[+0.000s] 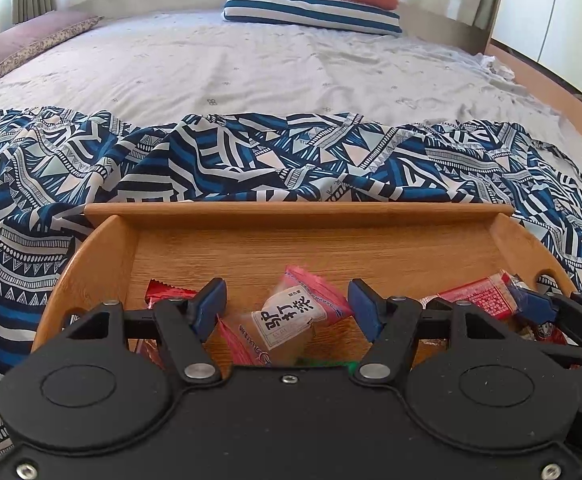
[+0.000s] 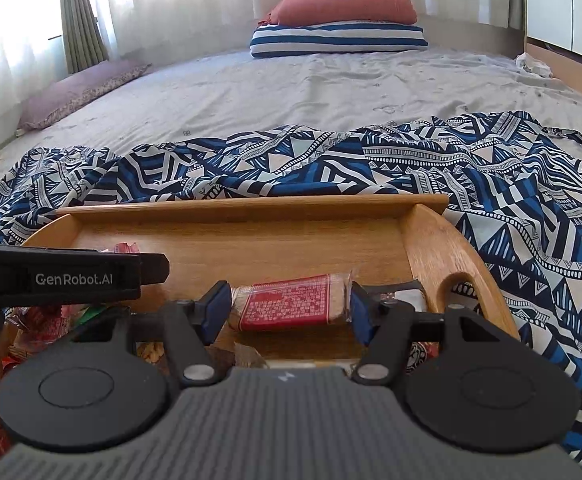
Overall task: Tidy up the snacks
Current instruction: 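Open the left tool over the tray while the right tool releases the red biscuit bar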
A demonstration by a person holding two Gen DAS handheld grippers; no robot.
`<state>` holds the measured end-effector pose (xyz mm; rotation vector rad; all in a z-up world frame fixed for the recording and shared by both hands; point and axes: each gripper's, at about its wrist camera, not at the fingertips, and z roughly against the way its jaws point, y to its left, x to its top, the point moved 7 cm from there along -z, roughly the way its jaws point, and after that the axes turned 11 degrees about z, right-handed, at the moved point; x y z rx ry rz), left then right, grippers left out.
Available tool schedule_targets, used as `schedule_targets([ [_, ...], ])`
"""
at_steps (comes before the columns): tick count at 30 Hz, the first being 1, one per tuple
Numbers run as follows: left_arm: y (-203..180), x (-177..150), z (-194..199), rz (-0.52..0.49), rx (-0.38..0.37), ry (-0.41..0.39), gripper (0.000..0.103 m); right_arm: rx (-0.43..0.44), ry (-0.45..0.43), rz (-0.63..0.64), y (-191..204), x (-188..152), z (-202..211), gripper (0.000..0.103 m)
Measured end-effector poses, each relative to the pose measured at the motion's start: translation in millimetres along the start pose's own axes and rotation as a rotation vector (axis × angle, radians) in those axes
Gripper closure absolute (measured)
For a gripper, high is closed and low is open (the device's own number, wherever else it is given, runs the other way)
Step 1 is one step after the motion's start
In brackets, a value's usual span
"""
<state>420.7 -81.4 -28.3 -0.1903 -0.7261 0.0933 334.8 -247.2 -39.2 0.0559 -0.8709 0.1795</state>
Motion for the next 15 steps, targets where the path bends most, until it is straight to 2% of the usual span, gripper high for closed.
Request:
schedule_targets([
  [12, -1.6, -1.1, -0.6, -0.009, 0.01, 0.002, 0.035, 0.002, -0.002, -0.001, 0.3, -0.4, -0.5, 0.036],
  [15, -1.2, -1.3, 0.0, -0.008, 0.011, 0.004, 0.033, 0.006, -0.001, -0.003, -0.4, 0.0, -0.1, 0.026],
])
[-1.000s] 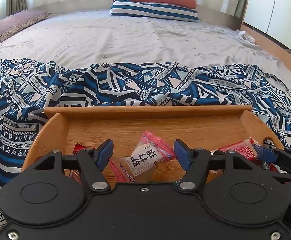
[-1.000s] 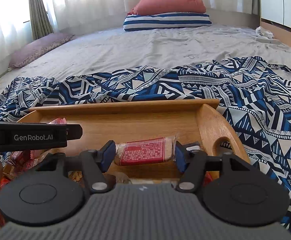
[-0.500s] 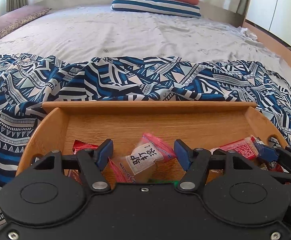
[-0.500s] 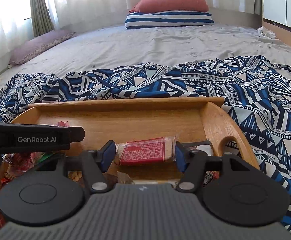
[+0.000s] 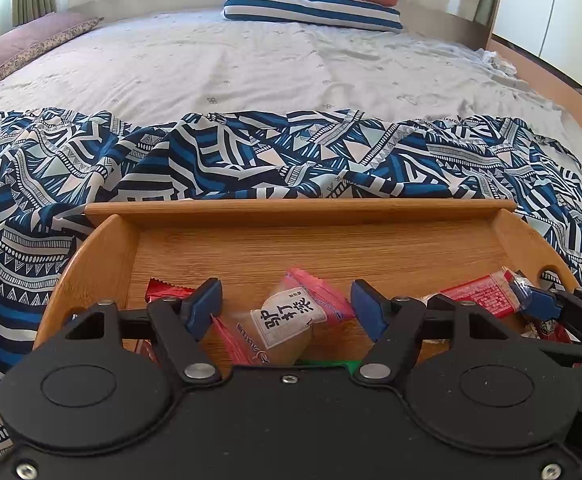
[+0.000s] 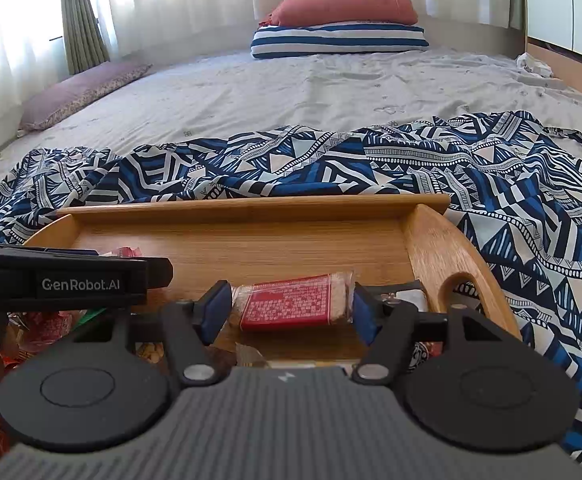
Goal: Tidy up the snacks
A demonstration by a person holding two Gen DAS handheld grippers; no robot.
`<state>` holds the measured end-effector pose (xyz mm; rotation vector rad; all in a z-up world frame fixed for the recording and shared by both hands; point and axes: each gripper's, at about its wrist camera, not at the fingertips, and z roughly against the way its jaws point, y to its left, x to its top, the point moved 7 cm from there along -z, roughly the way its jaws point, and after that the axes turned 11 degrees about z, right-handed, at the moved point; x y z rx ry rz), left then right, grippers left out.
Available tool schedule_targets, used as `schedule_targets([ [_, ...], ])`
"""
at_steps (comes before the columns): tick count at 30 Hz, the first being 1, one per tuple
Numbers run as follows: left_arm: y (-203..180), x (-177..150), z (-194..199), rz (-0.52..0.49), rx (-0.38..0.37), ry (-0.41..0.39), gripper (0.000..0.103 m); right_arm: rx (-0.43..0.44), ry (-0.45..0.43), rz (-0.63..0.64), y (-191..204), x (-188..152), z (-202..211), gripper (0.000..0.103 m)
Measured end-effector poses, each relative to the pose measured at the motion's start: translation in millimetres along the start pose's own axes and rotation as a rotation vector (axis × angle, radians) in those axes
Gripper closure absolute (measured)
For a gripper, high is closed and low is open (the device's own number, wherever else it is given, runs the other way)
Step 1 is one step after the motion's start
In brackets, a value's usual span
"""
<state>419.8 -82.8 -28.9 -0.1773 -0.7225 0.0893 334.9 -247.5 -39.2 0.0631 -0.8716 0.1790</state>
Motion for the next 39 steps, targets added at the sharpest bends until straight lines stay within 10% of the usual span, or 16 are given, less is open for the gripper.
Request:
schedule_targets([
  [15, 3, 6, 26, -0.013, 0.027, -0.056, 0.008, -0.038, -0.019, 0.045, 11, 3, 15, 0.013],
  [39, 29, -30, 167, 0.002, 0.03, -0.174, 0.001, -0.112, -0.096, 0.055, 21, -3, 121, 0.0],
])
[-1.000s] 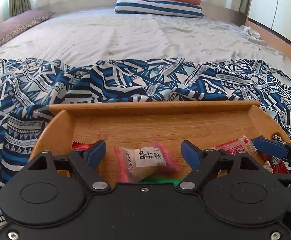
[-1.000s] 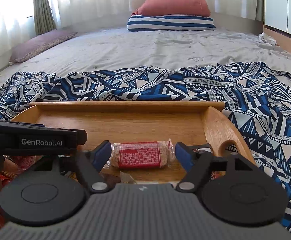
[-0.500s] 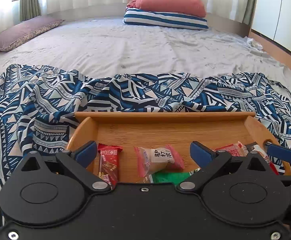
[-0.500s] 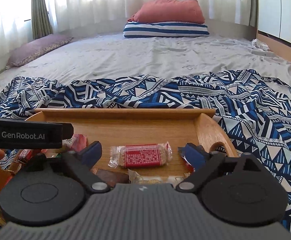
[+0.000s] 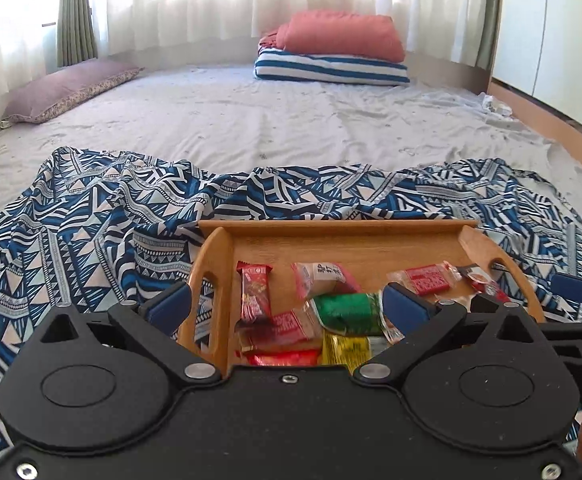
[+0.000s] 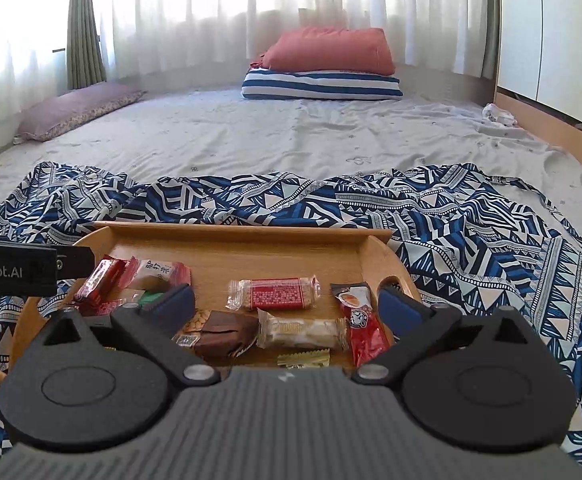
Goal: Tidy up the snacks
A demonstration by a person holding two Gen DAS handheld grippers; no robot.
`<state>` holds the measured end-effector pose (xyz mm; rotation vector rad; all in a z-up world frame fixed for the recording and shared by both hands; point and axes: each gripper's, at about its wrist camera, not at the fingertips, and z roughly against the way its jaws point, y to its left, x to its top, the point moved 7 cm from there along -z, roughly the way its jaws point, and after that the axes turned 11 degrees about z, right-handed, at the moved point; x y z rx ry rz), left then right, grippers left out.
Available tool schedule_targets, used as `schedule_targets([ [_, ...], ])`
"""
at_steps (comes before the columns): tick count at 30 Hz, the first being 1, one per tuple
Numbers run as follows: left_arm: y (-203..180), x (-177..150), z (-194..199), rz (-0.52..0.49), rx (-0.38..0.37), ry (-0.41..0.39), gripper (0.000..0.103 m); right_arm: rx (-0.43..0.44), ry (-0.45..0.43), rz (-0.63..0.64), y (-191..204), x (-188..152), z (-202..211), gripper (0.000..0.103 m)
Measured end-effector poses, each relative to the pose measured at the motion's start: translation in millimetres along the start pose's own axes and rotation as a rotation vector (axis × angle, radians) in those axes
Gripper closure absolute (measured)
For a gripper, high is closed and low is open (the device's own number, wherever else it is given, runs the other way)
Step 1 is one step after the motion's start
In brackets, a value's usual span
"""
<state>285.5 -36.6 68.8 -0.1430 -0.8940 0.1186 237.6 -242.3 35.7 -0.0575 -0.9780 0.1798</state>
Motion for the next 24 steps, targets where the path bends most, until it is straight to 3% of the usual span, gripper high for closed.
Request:
schedule_targets([
  [12, 8, -68, 78, 0.001, -0.043, -0.014, 0.001, -0.001, -0.059, 0.03, 17, -37, 70, 0.0],
  [24, 29, -162, 64, 0.015, 0.024, 0.056, 0.001, -0.009, -0.001, 0.019, 31, -129, 78, 0.0],
])
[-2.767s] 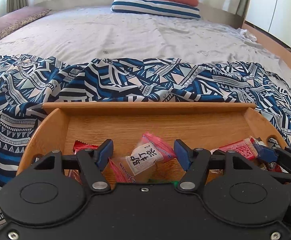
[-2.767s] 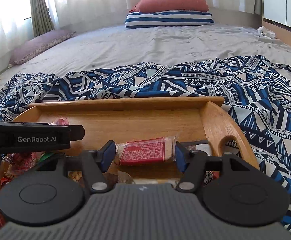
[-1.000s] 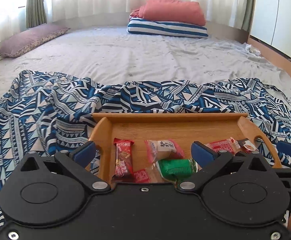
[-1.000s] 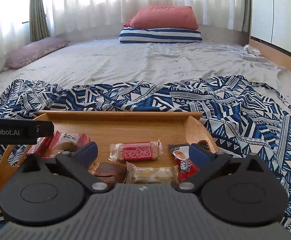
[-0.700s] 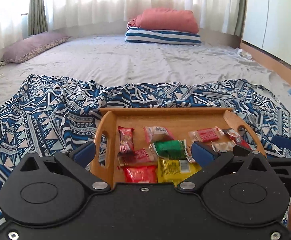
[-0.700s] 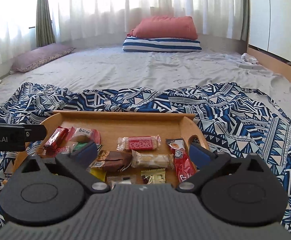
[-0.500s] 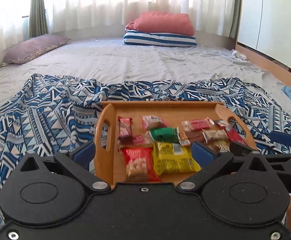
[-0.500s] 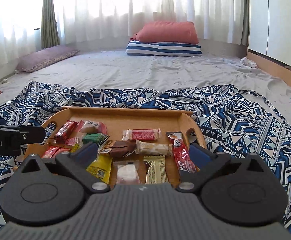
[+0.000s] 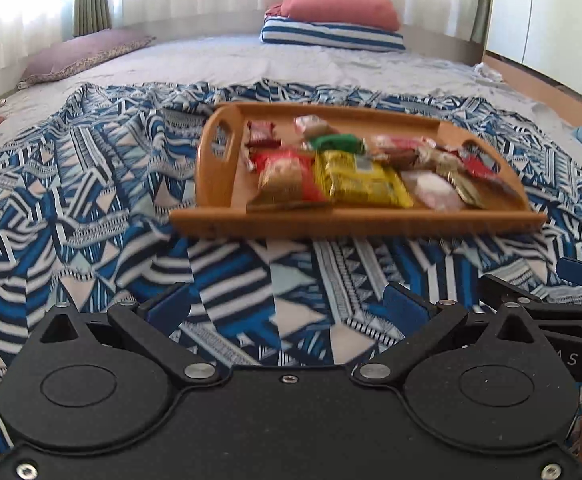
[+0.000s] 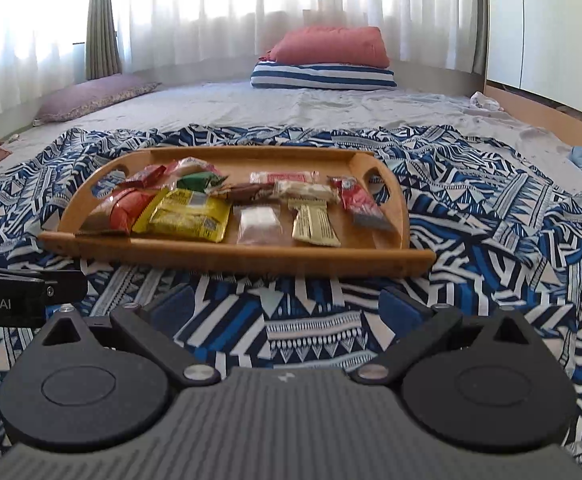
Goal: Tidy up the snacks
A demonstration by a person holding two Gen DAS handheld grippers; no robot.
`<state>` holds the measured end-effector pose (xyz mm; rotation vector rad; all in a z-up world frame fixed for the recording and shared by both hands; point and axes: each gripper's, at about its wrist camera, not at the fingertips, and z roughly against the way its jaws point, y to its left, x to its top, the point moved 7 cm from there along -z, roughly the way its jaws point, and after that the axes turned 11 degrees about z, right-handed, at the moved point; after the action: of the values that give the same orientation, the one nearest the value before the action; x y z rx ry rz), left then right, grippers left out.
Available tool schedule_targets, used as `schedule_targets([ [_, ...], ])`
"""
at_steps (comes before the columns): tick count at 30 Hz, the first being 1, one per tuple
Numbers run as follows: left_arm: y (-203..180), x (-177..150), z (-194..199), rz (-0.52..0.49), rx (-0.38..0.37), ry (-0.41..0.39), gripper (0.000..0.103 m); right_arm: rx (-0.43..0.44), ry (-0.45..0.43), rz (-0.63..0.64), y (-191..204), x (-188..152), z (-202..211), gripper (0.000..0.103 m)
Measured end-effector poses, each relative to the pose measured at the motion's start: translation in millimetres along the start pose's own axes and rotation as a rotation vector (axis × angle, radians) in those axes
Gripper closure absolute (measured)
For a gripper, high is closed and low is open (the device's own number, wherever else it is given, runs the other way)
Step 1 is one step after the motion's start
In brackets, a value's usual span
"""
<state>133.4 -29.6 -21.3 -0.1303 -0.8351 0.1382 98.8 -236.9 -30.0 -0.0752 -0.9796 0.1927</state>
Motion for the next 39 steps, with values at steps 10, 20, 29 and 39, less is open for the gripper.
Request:
schedule_targets([
  [10, 6, -16, -18, -0.008, 0.044, 0.002, 0.0, -0.01, 0.048, -0.019, -1, -21, -13, 0.0],
  [20, 8, -16, -21, 0.005, 0.039, 0.009, 0.0, -0.011, 0.048, -0.011, 0, -22, -14, 0.0],
  [29, 9, -14, -24, 0.011, 0.048, 0.017, 0.0, -0.009, 0.048, -0.012, 0, -23, -15, 0.0],
  [39, 8, -14, -23, 0.012, 0.047, 0.015, 0.0, -0.006, 0.05, -0.012, 0, -23, -16, 0.0],
])
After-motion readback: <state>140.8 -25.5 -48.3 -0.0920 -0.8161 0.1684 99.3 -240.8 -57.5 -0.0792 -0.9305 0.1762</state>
